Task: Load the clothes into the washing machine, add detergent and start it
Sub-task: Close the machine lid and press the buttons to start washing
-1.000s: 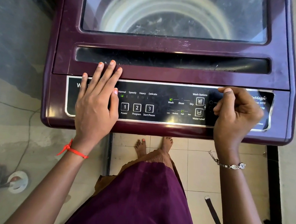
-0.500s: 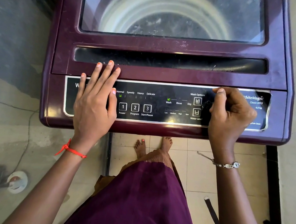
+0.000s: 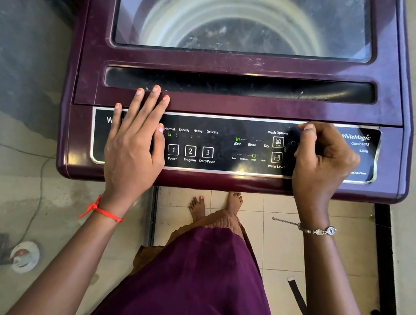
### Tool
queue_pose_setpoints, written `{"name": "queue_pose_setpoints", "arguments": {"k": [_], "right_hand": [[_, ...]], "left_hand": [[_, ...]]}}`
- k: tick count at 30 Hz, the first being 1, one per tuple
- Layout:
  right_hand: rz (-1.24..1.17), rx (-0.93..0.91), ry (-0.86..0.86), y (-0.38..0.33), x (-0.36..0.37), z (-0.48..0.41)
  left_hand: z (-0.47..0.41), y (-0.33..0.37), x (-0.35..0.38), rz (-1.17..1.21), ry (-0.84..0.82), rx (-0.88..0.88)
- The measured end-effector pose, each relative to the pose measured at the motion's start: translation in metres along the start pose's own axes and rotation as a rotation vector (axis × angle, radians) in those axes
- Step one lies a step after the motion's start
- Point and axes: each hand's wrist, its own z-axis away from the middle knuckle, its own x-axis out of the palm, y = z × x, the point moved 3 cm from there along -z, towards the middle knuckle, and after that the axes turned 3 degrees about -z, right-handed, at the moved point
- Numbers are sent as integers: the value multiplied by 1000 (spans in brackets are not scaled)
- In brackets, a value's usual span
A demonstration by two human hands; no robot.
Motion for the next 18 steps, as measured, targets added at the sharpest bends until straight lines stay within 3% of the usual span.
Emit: {"name": "queue_pose_setpoints", "arguments": {"k": [18], "right_hand": [[24, -55, -6, -1, 0, 0]], "left_hand": [[0, -1, 2, 6, -12, 2]]}}
